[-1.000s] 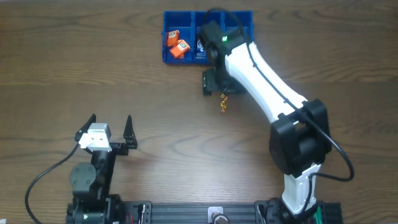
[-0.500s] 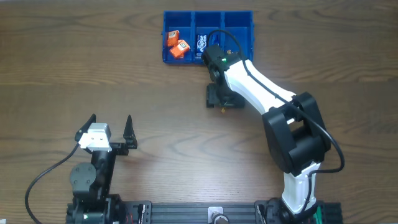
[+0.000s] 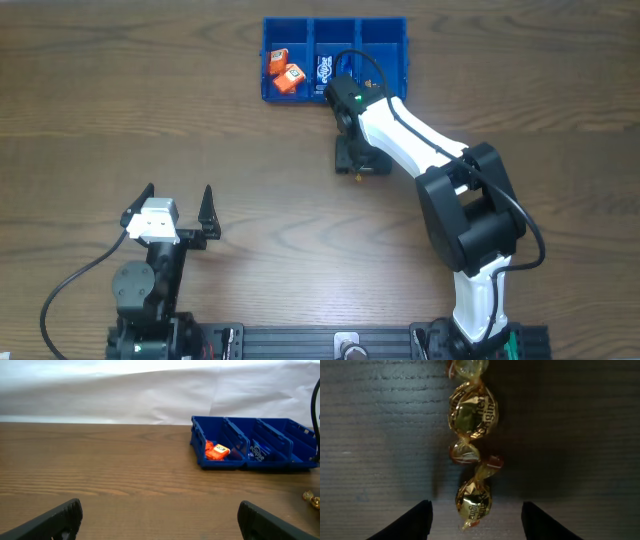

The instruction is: Sort Candies Into Trays

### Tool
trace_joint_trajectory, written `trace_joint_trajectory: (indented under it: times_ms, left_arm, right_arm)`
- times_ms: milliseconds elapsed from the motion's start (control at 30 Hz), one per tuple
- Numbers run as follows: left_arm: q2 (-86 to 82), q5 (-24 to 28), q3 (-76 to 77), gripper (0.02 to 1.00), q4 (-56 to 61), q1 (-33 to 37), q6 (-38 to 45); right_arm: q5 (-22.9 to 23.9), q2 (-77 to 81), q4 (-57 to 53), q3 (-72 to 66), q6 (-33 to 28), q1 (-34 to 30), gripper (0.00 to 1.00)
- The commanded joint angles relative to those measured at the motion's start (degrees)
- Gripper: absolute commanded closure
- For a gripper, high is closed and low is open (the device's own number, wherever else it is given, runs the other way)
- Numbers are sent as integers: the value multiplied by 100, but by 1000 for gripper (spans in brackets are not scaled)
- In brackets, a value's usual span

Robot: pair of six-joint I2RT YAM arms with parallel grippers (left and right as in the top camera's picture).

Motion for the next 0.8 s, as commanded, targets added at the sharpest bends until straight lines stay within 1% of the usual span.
trace_joint_trajectory:
  times_ms: [33,300,667,800]
  left_arm:
    - [-33,122,-105,20,-203,22,17]
    - [-33,120,-105,20,-201,22,17]
    - [-33,122,-105,20,-201,22,17]
    - [-33,122,-105,20,-203,22,17]
  right_arm:
    - [177,83,15,-28,92,-57,428]
    - [264,160,70,-28,90,-68,446]
    - [234,216,179,-28,90,-68,533]
    - [195,238,201,-28,92,-68,617]
